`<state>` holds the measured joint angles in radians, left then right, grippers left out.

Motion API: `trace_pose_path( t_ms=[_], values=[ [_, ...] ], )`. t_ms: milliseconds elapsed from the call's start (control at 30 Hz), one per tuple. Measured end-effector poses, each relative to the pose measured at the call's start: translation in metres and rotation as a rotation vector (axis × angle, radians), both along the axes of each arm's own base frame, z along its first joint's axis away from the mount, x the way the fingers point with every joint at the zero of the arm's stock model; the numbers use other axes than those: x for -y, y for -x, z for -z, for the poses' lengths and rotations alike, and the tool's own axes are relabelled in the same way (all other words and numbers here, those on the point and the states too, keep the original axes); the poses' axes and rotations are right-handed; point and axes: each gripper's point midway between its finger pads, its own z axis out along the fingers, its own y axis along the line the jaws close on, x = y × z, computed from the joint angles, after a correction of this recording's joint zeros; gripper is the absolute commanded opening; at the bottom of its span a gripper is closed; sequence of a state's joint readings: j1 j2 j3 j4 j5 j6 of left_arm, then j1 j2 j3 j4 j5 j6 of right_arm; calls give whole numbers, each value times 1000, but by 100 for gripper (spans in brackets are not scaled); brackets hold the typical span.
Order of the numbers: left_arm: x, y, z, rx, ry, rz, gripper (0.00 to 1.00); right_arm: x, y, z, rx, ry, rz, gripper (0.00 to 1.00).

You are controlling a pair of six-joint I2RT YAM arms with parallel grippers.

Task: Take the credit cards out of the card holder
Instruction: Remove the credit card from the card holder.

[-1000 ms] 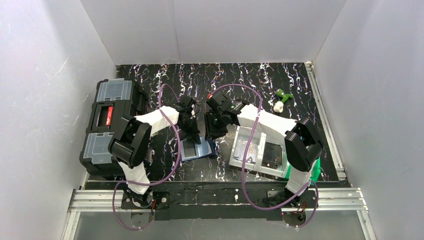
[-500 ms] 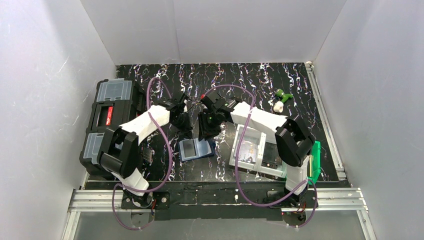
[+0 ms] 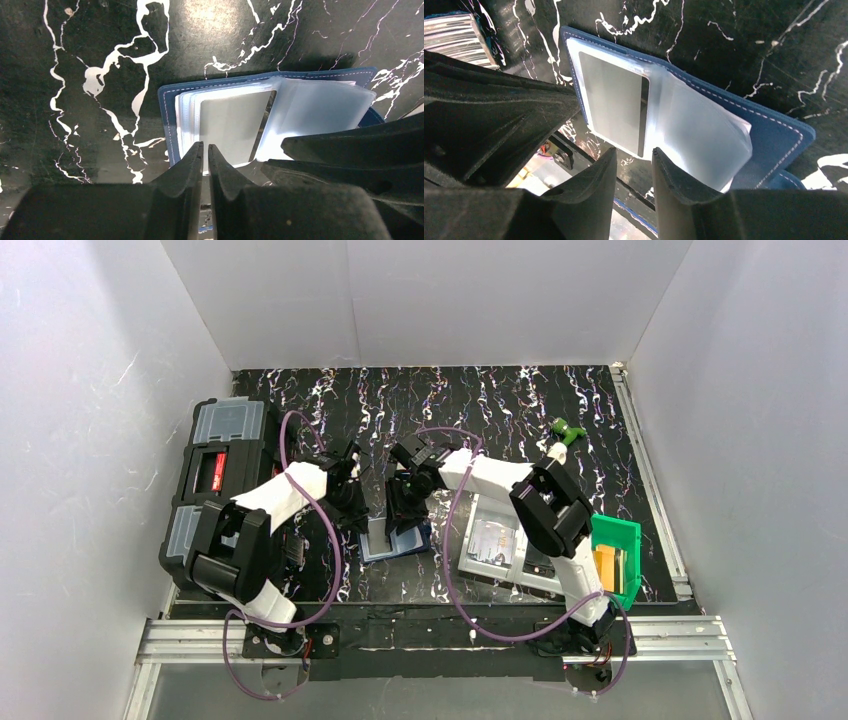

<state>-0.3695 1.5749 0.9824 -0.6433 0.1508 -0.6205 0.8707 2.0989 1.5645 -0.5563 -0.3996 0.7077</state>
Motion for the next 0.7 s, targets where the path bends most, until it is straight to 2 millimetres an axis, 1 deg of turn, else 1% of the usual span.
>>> trace_pose_path(
  t_ms=[100, 233, 400, 700],
  values=[
    [1, -1, 2, 4, 5, 1, 3, -4, 0, 4, -15, -10, 1, 40],
    [2, -1, 7, 2, 10, 2, 0, -8, -1, 4, -19, -24, 8, 40],
    [2, 0, 12, -9, 10, 2, 0, -12, -4, 4, -17, -46, 16, 42],
    [6, 0, 14, -12, 33, -16, 0, -13, -4, 16, -65, -74, 38, 44]
  ],
)
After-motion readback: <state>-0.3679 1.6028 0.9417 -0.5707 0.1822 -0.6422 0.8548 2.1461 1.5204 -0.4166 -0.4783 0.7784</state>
